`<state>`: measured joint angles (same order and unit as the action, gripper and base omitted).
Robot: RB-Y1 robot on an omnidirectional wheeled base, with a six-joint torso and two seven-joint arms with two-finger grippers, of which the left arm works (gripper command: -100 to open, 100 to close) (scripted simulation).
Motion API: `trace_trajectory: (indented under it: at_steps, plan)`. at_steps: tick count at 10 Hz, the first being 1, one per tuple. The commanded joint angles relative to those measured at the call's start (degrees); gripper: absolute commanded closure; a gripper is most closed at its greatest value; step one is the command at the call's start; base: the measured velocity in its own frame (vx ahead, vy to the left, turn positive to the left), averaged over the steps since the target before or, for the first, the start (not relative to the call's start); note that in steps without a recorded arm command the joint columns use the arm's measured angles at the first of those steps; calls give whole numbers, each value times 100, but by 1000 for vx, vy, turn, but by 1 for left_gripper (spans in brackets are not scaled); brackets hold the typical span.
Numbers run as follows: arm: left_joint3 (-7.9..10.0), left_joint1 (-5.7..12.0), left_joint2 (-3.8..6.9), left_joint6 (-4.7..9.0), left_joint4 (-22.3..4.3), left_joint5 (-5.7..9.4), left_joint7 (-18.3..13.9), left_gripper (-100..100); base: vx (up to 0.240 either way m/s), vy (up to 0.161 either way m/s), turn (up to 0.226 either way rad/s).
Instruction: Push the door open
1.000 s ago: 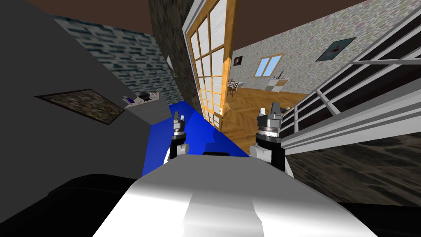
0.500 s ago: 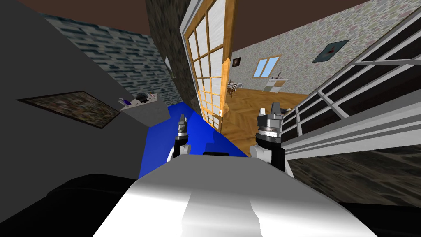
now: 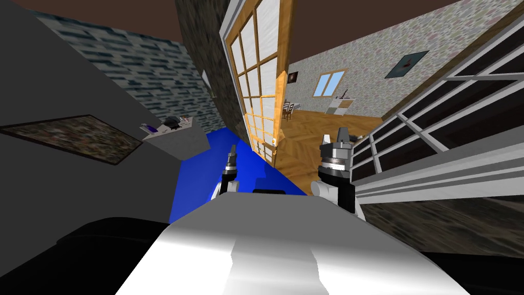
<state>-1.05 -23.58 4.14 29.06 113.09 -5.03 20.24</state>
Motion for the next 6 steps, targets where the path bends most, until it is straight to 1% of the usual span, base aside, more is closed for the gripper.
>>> trace_trajectory:
  at_steps: [1,6]
  plan:
    - [-60,1,8,95,-201,-127,204,-100,100,14,-35]
    - [-222,88,28,343,-863,-520,810,-100,94,17,-44]
